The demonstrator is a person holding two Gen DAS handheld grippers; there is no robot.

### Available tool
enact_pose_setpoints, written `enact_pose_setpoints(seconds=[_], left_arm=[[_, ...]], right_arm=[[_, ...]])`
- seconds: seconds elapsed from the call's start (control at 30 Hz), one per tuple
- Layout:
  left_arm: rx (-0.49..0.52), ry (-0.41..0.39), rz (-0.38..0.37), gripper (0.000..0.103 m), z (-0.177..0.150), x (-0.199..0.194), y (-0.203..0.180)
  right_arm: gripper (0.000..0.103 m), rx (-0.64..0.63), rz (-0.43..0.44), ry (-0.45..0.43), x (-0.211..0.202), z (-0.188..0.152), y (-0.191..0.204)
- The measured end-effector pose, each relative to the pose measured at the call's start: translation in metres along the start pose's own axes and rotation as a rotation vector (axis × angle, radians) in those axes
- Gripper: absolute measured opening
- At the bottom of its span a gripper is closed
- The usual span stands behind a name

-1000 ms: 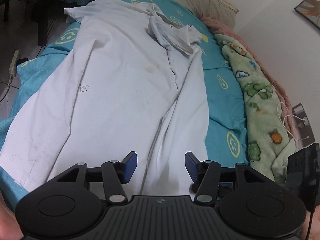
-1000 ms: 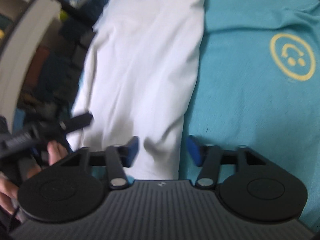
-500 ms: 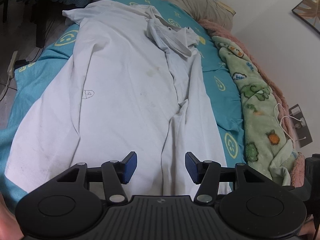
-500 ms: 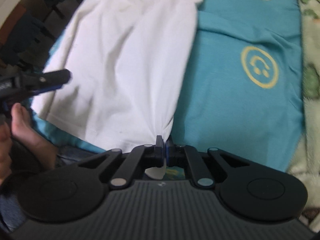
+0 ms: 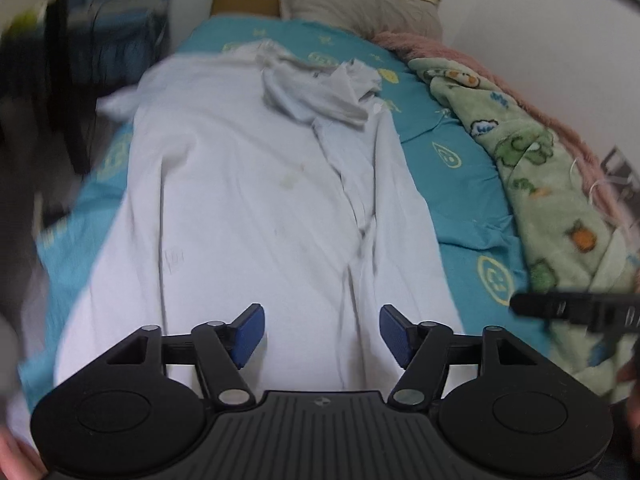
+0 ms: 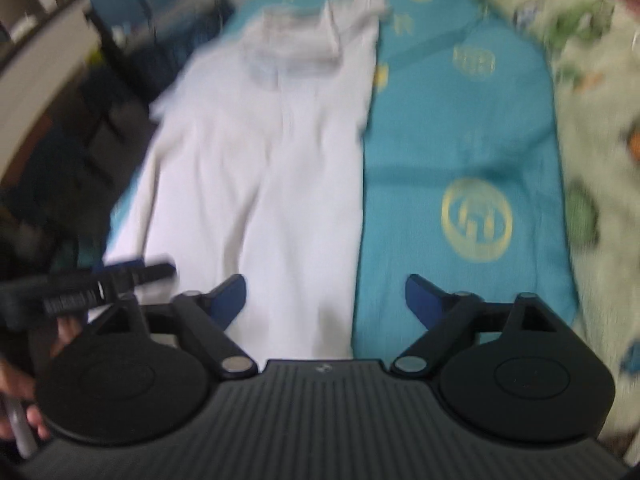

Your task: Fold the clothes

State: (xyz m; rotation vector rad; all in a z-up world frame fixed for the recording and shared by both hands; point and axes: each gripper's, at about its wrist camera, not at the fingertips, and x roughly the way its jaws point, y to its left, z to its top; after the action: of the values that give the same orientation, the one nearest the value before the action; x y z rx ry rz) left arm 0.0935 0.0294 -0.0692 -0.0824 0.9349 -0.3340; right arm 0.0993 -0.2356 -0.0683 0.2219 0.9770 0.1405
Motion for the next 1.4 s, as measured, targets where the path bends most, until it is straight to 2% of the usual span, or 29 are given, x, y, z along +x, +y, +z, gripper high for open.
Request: enact_pose_setpoints(seconds=[0.03,0.13,0.3,0.4,0.57,0.67,0.7,0.77,0.8,0.83,0.87,0.93,1.0,1.03,1.1,1.13,1.23,1.27,1.3,1.33,1.4], left_arm=[[0.037,-0.016,0.021,0.075,0.008,0.005,-0.003],[0.144,-0.064,0.084,0.076,0.032,0.021,-0.013],[0.263,-0.095,0.157,0.078,0.085,0.083,-0.032],[0.363,-0.109,0.177,0.079,0.115,0.128,-0.05],[0.624,-0.148,0.246,0.08,0.153,0.205,-0.079],[0.743,-0.125,0.262,0.079,0.167,0.245,-0.081],[0.776,-0.114,0.263,0.076,0.171,0.258,-0.081],[0.771,-0.102,0.226,0.073,0.181,0.272,-0.074],[0.752,-0.099,0.18,0.062,0.187,0.275,-0.07],[0.728,-0.083,0.133,0.043,0.194,0.277,-0.065],[0.711,-0.059,0.097,0.034,0.201,0.28,-0.062],[0.695,-0.049,0.079,0.007,0.215,0.282,-0.056],[0.663,-0.101,0.062,0.005,0.234,0.276,-0.049],[0.623,-0.131,0.082,0.004,0.247,0.275,-0.043],[0.535,-0.191,0.128,0.004,0.275,0.272,-0.028],[0.48,-0.223,0.183,0.004,0.29,0.273,-0.02],[0.263,-0.273,0.433,0.01,0.327,0.286,0.014],[0.202,-0.276,0.456,0.015,0.332,0.287,0.026],[0.143,-0.278,0.474,0.025,0.338,0.287,0.038],[0.089,-0.284,0.481,0.045,0.339,0.285,0.048],[0.024,-0.289,0.491,0.063,0.333,0.276,0.061]], right_arm=[[0.087,0.004,-0.002,-0.049,0.002,0.007,0.0],[0.087,0.097,-0.008,-0.157,0.014,0.019,-0.017],[0.087,0.252,-0.018,-0.338,0.034,0.038,-0.044],[0.087,0.304,-0.035,-0.341,0.047,0.036,-0.064],[0.087,0.359,-0.07,-0.353,0.066,0.048,-0.086],[0.087,0.357,-0.099,-0.351,0.081,0.052,-0.094],[0.087,0.367,-0.098,-0.333,0.088,0.053,-0.098],[0.087,0.406,-0.081,-0.295,0.1,0.053,-0.105],[0.087,0.425,-0.073,-0.276,0.105,0.053,-0.108],[0.087,0.44,-0.066,-0.263,0.109,0.053,-0.11],[0.087,0.45,-0.059,-0.253,0.111,0.052,-0.111],[0.087,0.458,-0.047,-0.249,0.112,0.049,-0.108],[0.087,0.452,-0.035,-0.246,0.114,0.047,-0.105],[0.087,0.451,-0.029,-0.245,0.114,0.047,-0.103],[0.087,0.446,-0.027,-0.244,0.116,0.046,-0.101],[0.087,0.443,-0.03,-0.243,0.117,0.046,-0.1],[0.087,0.441,-0.043,-0.24,0.12,0.047,-0.101],[0.087,0.443,-0.046,-0.238,0.121,0.047,-0.102],[0.087,0.441,-0.051,-0.241,0.121,0.046,-0.102],[0.087,0.438,-0.055,-0.241,0.122,0.046,-0.103],[0.087,0.433,-0.061,-0.24,0.122,0.047,-0.102]])
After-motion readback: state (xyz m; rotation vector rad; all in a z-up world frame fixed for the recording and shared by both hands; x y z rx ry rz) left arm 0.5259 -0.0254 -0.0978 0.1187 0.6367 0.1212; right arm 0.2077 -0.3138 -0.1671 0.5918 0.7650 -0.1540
